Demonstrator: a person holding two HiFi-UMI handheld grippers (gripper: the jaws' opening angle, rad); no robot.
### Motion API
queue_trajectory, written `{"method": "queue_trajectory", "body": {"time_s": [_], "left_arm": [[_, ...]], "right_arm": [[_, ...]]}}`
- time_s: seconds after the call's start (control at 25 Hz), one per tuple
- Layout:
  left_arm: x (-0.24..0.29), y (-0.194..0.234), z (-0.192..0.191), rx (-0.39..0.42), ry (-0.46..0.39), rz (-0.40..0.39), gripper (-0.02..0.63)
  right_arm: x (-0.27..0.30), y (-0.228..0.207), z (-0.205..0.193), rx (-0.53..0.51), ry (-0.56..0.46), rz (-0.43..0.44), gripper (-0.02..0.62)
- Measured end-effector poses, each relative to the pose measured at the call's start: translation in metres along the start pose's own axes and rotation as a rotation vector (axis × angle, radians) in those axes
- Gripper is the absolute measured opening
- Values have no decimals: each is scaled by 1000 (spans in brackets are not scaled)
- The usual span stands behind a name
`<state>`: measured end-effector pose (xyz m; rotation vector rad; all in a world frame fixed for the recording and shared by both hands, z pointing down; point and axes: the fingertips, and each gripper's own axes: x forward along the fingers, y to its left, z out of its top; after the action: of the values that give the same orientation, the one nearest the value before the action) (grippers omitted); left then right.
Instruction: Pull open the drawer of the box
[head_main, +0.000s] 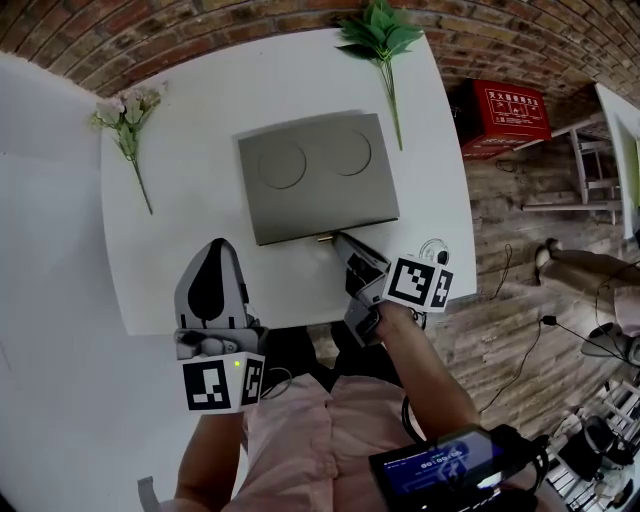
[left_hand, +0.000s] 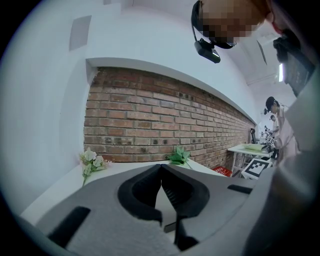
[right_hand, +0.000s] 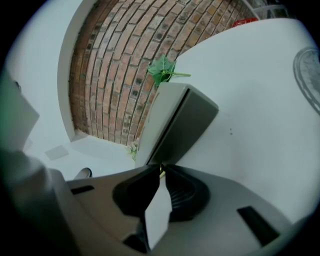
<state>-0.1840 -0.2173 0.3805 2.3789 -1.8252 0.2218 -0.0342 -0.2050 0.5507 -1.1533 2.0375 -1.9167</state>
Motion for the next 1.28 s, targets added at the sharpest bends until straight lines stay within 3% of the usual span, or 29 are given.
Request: {"method": "queue_trajectory", "body": {"time_s": [1.28], "left_arm": [[-15, -22, 11, 18, -40, 11, 9]], "right_arm": [[-21, -7, -22, 10, 20, 1, 41]]}}
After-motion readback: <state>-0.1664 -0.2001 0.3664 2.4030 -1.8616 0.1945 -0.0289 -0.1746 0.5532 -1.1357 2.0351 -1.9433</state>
